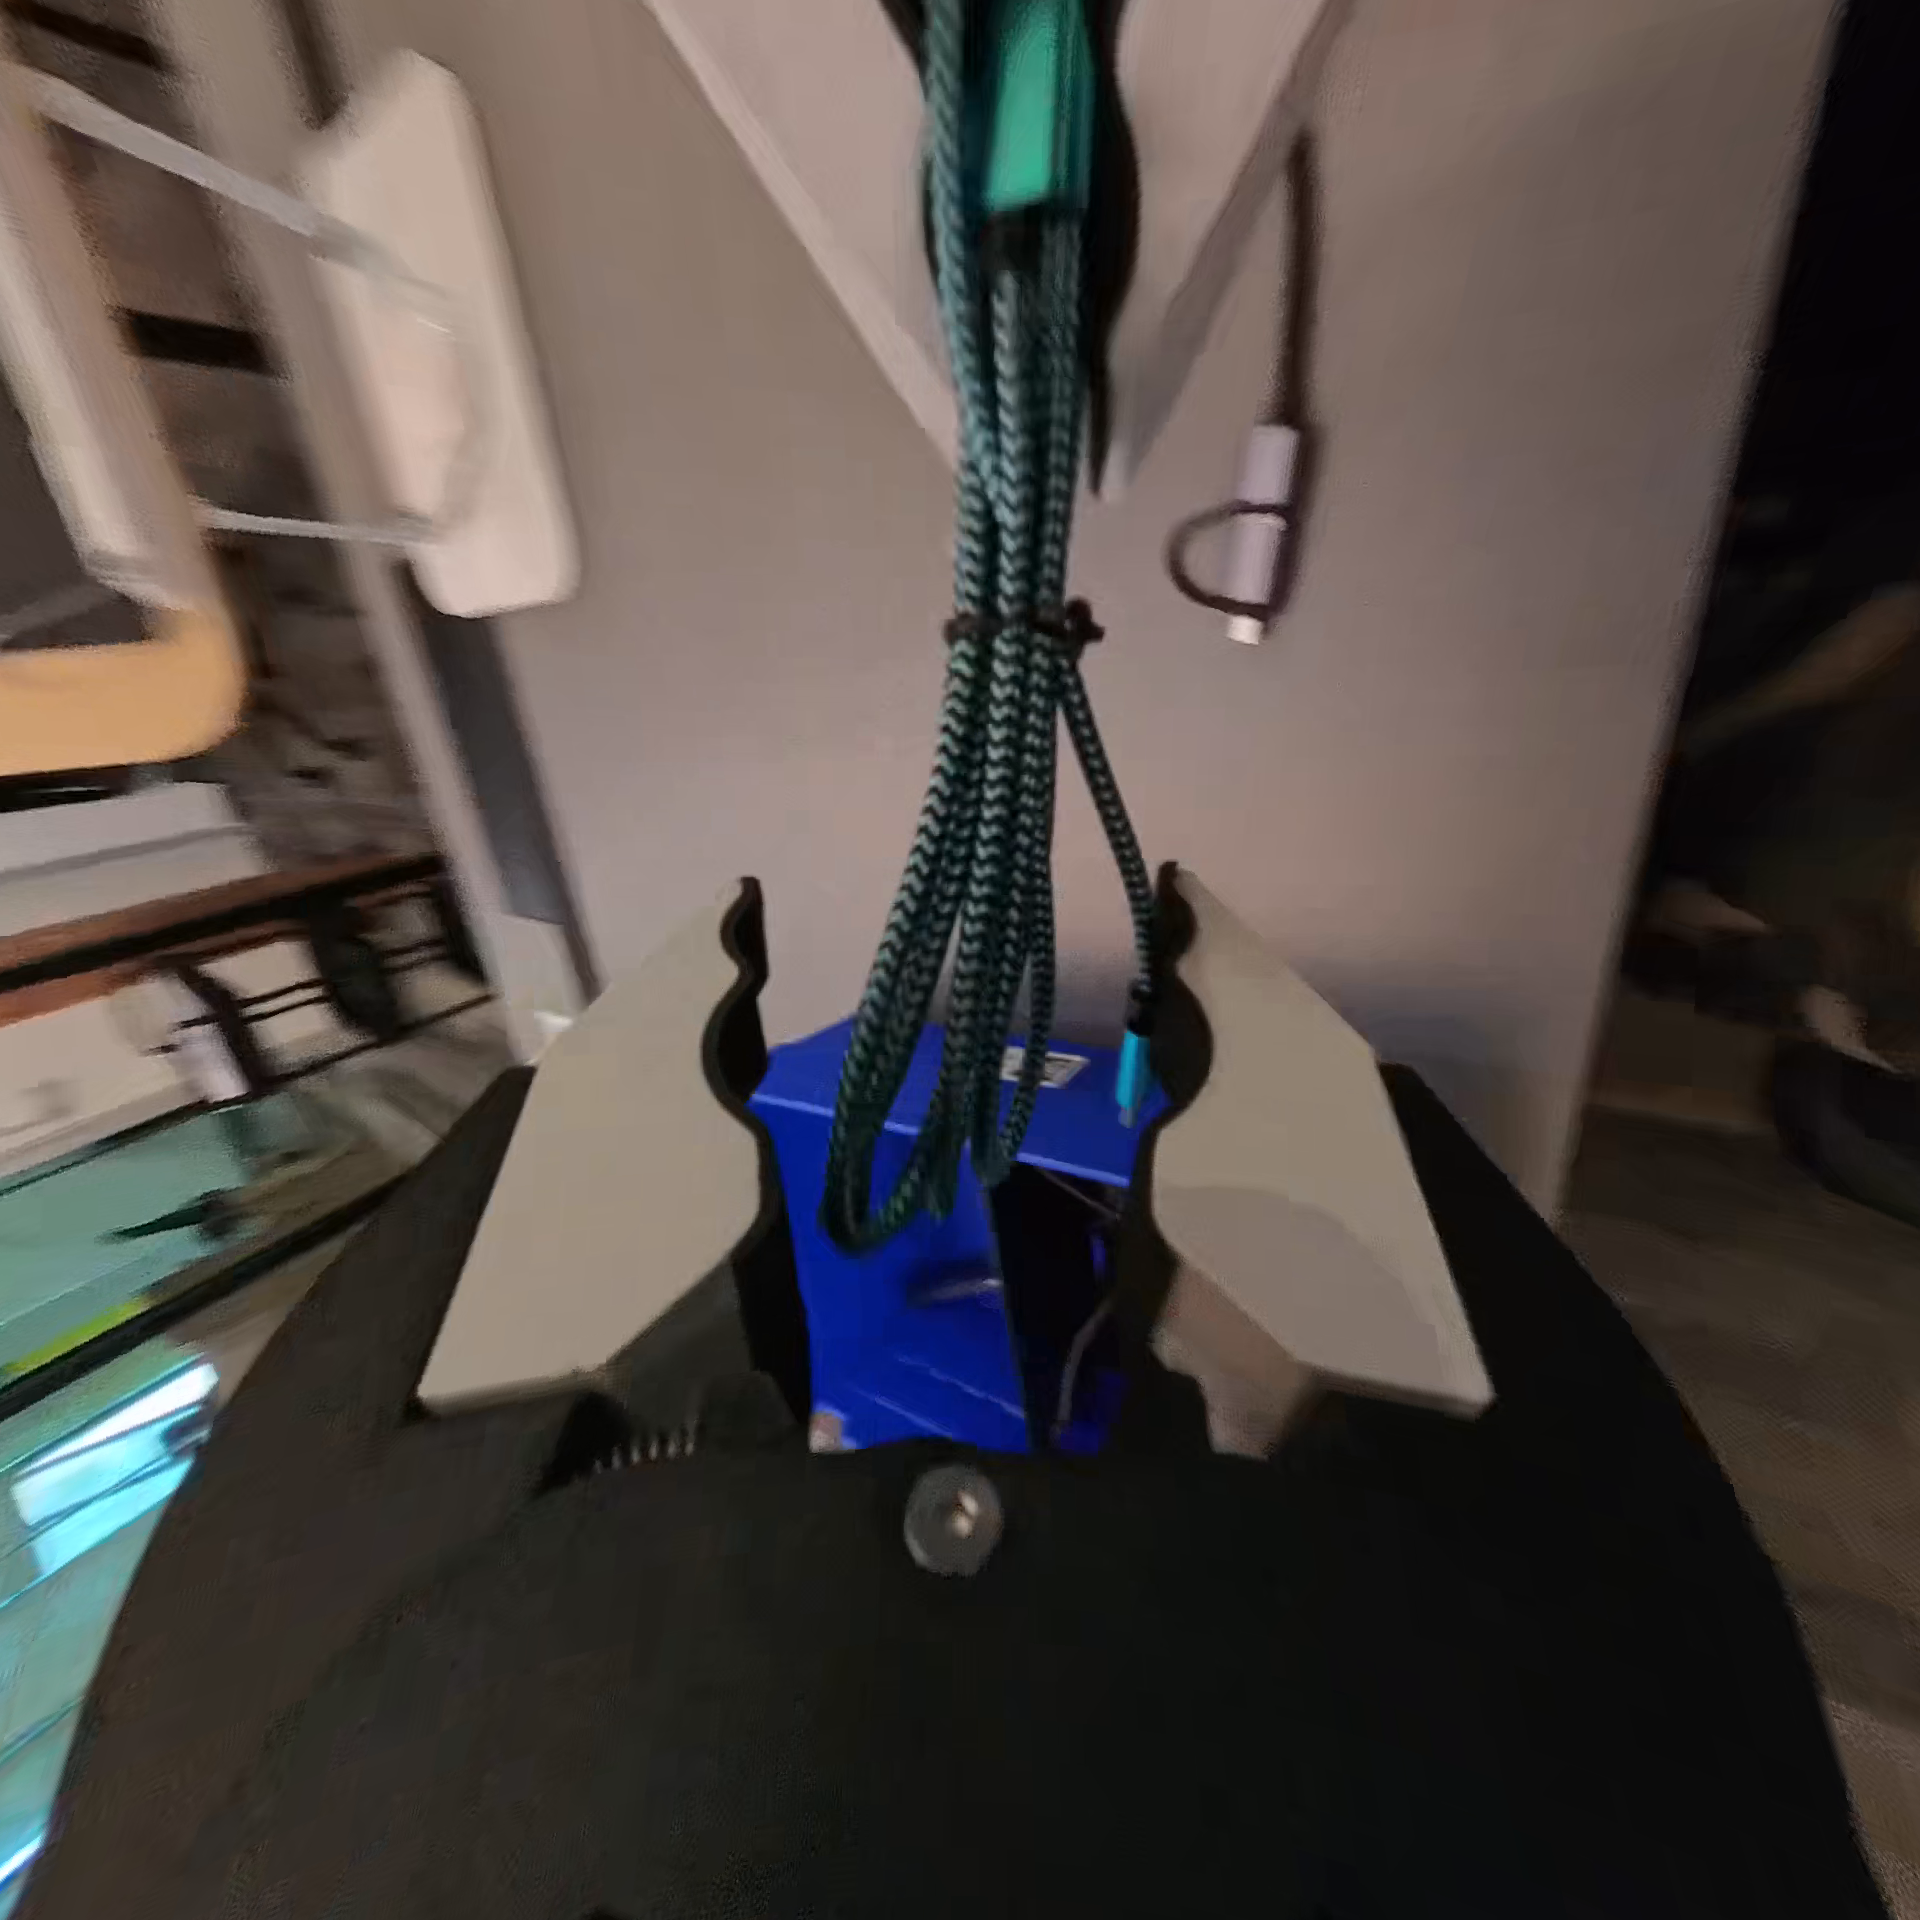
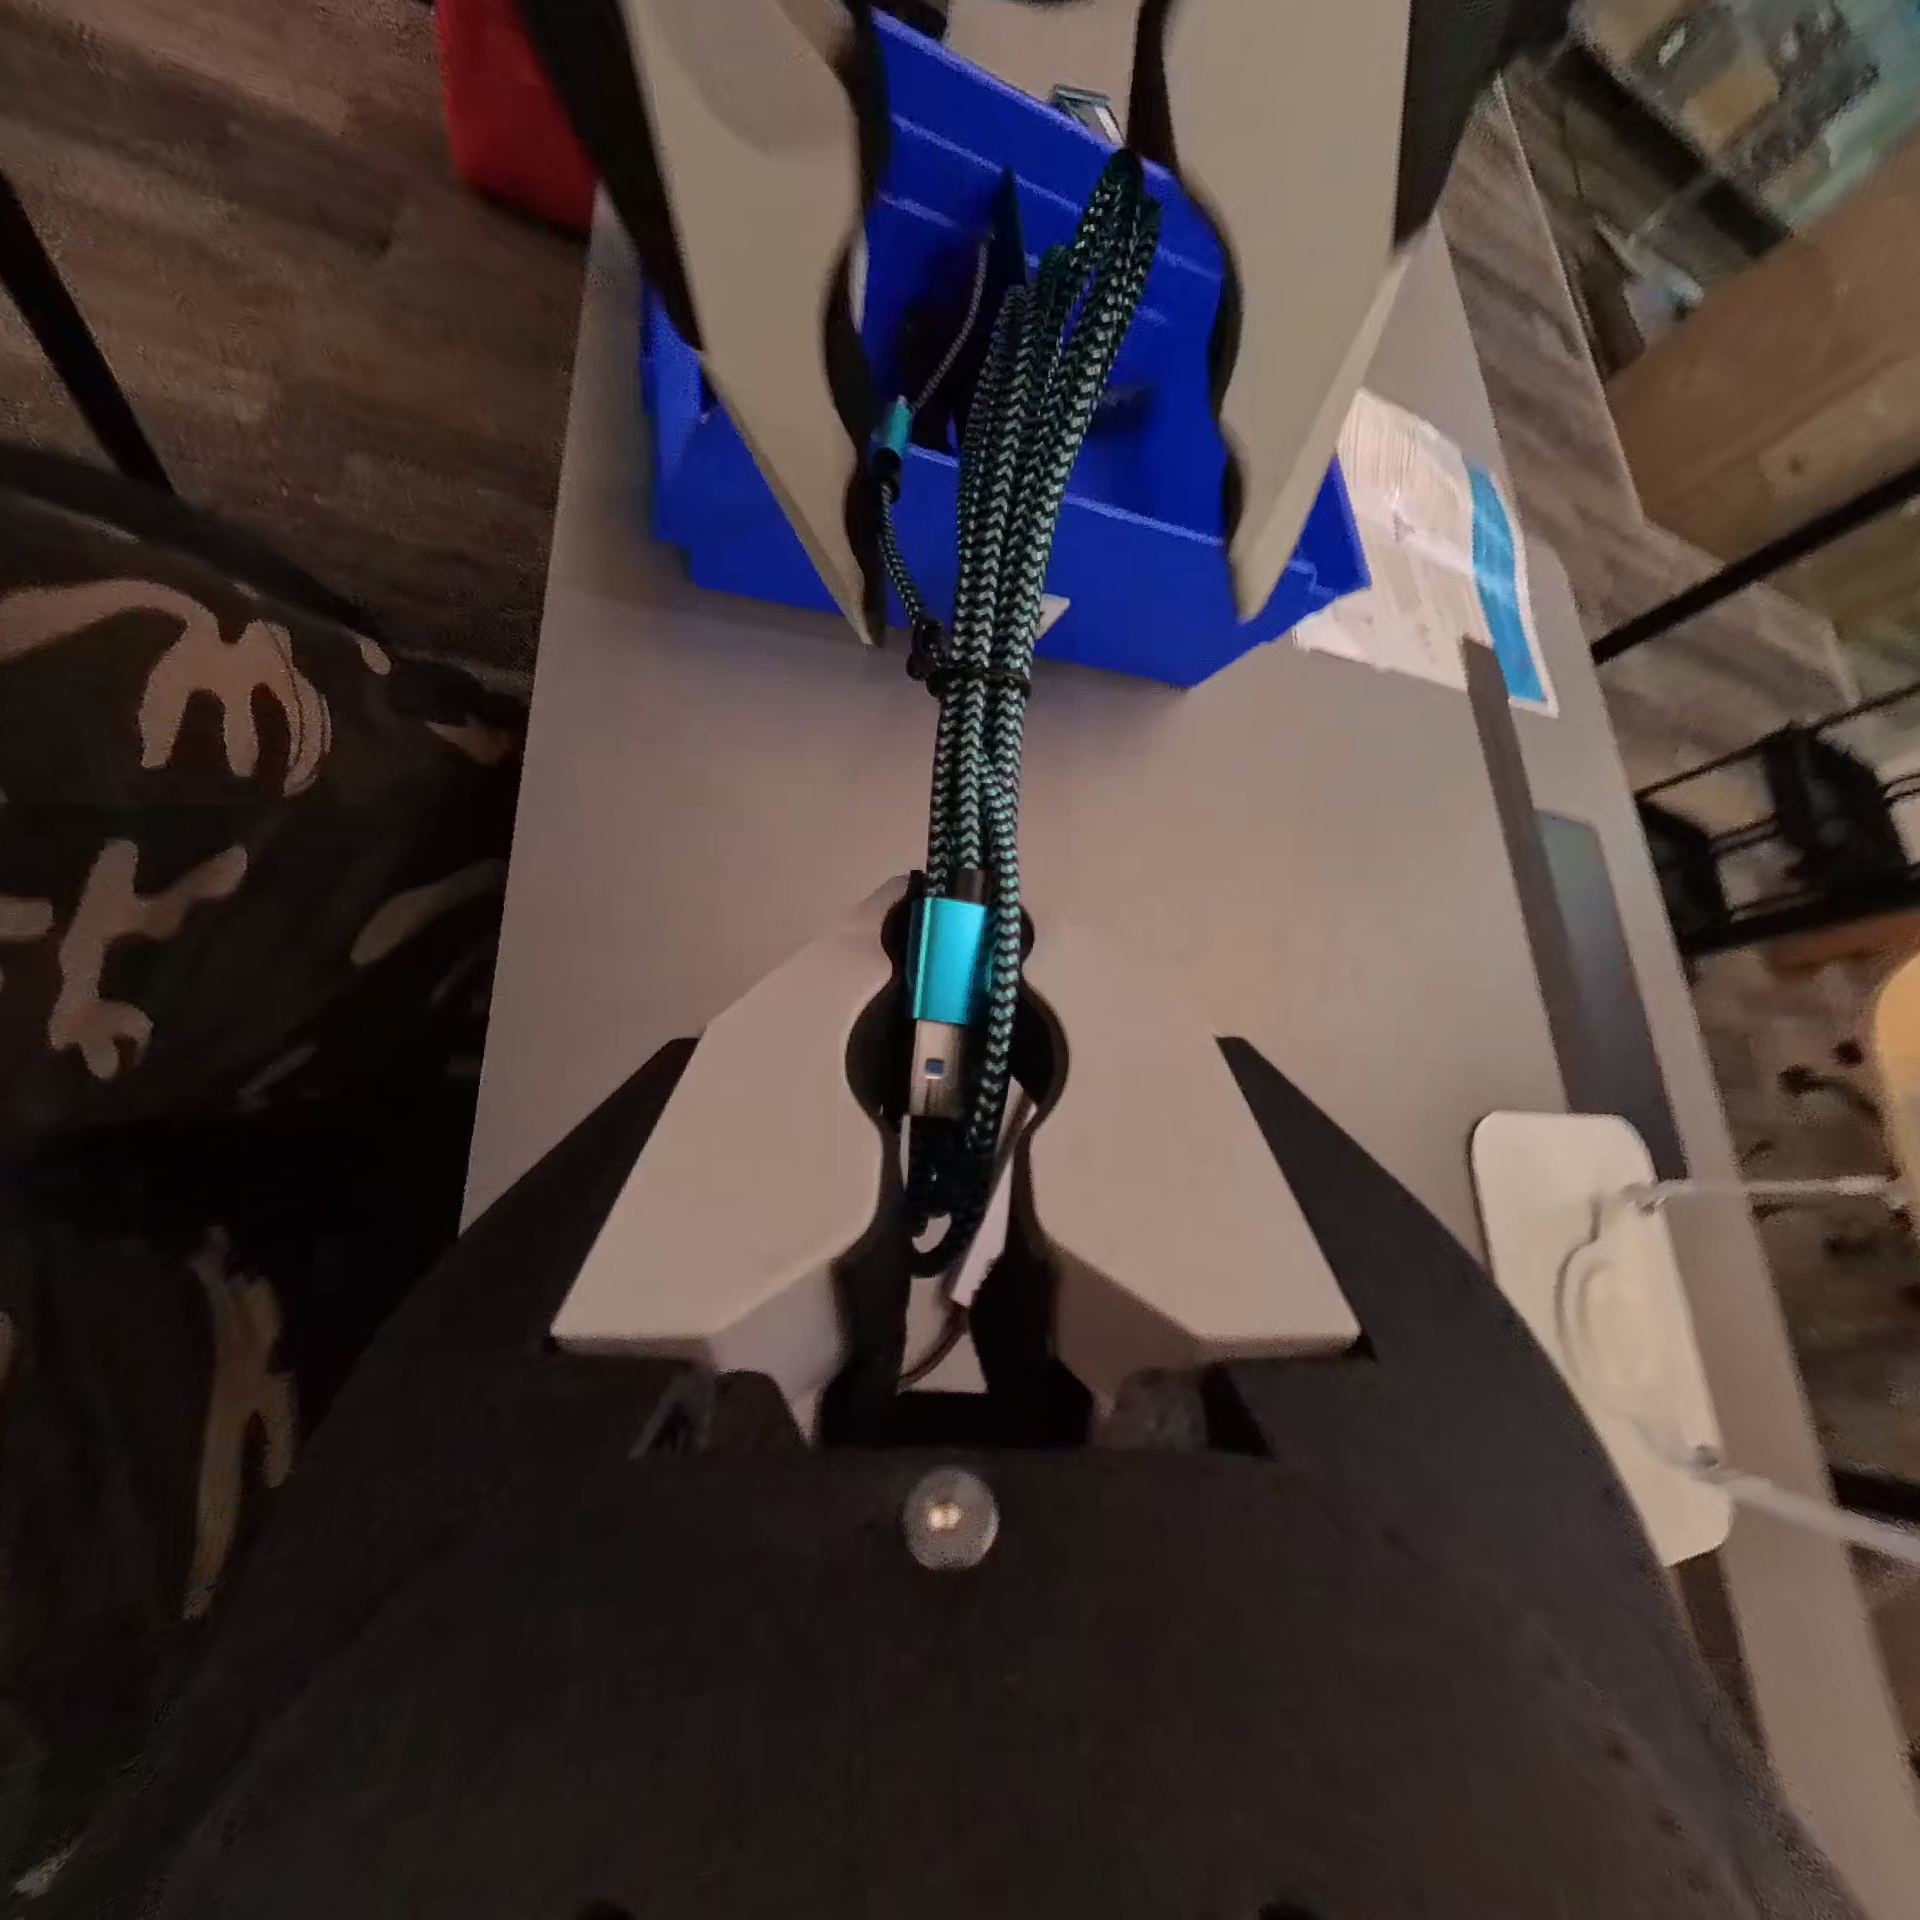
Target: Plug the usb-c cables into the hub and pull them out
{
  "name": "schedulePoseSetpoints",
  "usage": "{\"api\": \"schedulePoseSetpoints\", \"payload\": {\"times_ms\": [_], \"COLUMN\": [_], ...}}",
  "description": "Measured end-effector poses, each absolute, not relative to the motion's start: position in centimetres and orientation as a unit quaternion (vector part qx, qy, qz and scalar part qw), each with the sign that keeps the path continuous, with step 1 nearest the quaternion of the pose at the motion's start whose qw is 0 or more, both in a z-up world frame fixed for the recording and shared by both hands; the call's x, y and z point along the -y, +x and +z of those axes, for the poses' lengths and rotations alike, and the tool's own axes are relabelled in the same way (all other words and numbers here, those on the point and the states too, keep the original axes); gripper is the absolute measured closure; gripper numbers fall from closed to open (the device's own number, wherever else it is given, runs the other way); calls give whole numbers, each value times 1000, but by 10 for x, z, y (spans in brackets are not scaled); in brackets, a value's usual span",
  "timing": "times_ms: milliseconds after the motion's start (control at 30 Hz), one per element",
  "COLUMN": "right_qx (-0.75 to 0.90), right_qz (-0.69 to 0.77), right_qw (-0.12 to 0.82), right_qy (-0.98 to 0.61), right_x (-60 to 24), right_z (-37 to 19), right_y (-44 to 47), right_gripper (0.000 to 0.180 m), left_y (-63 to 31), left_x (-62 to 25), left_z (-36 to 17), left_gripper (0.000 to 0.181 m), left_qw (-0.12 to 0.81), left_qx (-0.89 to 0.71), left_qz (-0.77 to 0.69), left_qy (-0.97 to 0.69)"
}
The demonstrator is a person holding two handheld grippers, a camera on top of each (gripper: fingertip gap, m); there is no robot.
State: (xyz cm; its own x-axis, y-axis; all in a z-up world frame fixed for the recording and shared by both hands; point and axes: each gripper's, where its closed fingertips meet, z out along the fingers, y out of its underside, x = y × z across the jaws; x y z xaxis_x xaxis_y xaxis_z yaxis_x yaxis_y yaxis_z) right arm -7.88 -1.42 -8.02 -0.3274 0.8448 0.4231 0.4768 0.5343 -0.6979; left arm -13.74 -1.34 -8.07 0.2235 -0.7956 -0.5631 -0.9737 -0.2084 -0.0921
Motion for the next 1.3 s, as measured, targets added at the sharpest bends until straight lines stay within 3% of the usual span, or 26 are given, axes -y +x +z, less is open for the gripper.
{"api": "schedulePoseSetpoints", "payload": {"times_ms": [100, 133, 233, 367, 567, 633, 733, 833, 967, 1033, 1300], "right_qx": [794, 792, 769, 656, 591, 535, 483, 470, 411, 392, 359], "right_qz": [229, 220, 210, 219, 298, 317, 320, 424, 638, 705, 773], "right_qw": [409, 418, 442, 535, 540, 576, 632, 562, 362, 274, 193], "right_qy": [-387, -386, -410, -486, -520, -530, -515, -532, -541, -523, -487], "right_x": [24, 21, 4, -43, -45, -55, -61, -49, -21, -4, 16], "right_z": [-75, -74, -70, -33, -13, 2, 24, 21, 9, 7, 14], "right_y": [-78, -78, -81, -80, -74, -67, -57, -67, -87, -93, -100], "right_gripper": [171, 171, 166, 130, 140, 159, 155, 161, 160, 168, 160], "left_y": [-125, -124, -118, -120, -140, -141, -148, -160, -157, -152, -142], "left_x": [41, 37, 31, 8, -28, -32, -39, -44, -41, -39, -35], "left_z": [-106, -108, -111, -109, -96, -94, -77, -52, -22, -15, -4], "left_gripper": [174, 179, 180, 180, 181, 181, 181, 181, 181, 181, 181], "left_qw": [159, 171, 198, 264, 380, 399, 445, 497, 554, 570, 587], "left_qx": [-610, -599, -541, -435, -331, -316, -286, -282, -308, -319, -344], "left_qz": [69, 59, 6, -24, 63, 82, 104, 174, 253, 278, 335], "left_qy": [-773, -780, -817, -860, -861, -857, -842, -802, -731, -705, -652]}}
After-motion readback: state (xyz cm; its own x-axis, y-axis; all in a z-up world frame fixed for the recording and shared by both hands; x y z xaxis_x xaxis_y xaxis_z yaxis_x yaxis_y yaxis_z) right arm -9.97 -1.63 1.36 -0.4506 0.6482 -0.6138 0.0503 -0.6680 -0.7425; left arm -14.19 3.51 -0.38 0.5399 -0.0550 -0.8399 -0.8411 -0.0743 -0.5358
